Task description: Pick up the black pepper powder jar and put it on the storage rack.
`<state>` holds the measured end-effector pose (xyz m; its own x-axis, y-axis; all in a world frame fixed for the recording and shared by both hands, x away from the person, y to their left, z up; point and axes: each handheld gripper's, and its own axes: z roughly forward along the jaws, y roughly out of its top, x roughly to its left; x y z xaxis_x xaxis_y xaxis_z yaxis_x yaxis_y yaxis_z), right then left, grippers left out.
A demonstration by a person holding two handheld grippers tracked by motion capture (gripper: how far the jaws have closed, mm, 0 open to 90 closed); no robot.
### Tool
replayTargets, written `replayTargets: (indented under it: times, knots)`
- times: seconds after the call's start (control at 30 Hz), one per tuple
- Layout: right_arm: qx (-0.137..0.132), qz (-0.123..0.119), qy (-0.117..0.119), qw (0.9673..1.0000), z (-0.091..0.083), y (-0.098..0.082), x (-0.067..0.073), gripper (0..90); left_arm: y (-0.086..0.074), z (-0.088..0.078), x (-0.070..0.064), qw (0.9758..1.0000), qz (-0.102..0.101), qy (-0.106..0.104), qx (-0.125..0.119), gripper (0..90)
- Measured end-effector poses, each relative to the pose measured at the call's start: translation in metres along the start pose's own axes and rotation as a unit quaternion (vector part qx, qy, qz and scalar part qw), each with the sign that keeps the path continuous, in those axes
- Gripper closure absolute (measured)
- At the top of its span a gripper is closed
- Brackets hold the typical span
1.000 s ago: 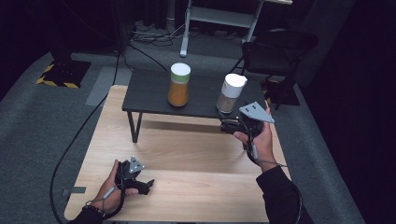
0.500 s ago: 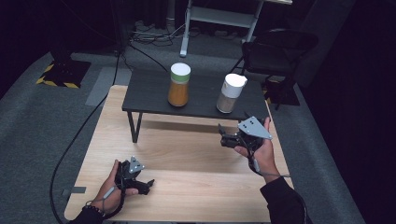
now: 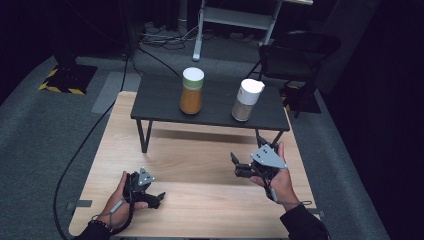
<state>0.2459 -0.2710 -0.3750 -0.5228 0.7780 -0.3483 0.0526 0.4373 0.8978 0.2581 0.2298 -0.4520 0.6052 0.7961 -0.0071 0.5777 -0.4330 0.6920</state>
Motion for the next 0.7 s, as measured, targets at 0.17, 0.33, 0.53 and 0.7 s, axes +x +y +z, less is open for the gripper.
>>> replayTargets:
  times: [0.17,0.33,0.53,0.7]
  knots:
    - [0.012,0.003,0.015,0.9998,-0.003,-0.009,0.003,1.2,0.0,0.0,0.0,1.0,0.0,0.0,0.0,0.7]
    - [0.022,-0.007,0.022,0.9995,-0.005,-0.019,0.01,1.2,0.0,0.0,0.0,1.0,0.0,0.0,0.0,0.8]
    - [0.03,-0.016,0.03,0.999,-0.008,-0.031,0.015,1.2,0.0,0.0,0.0,1.0,0.0,0.0,0.0,0.7]
    - [0.037,-0.016,0.036,0.9986,-0.01,-0.04,0.017,1.1,0.0,0.0,0.0,1.0,0.0,0.0,0.0,0.8]
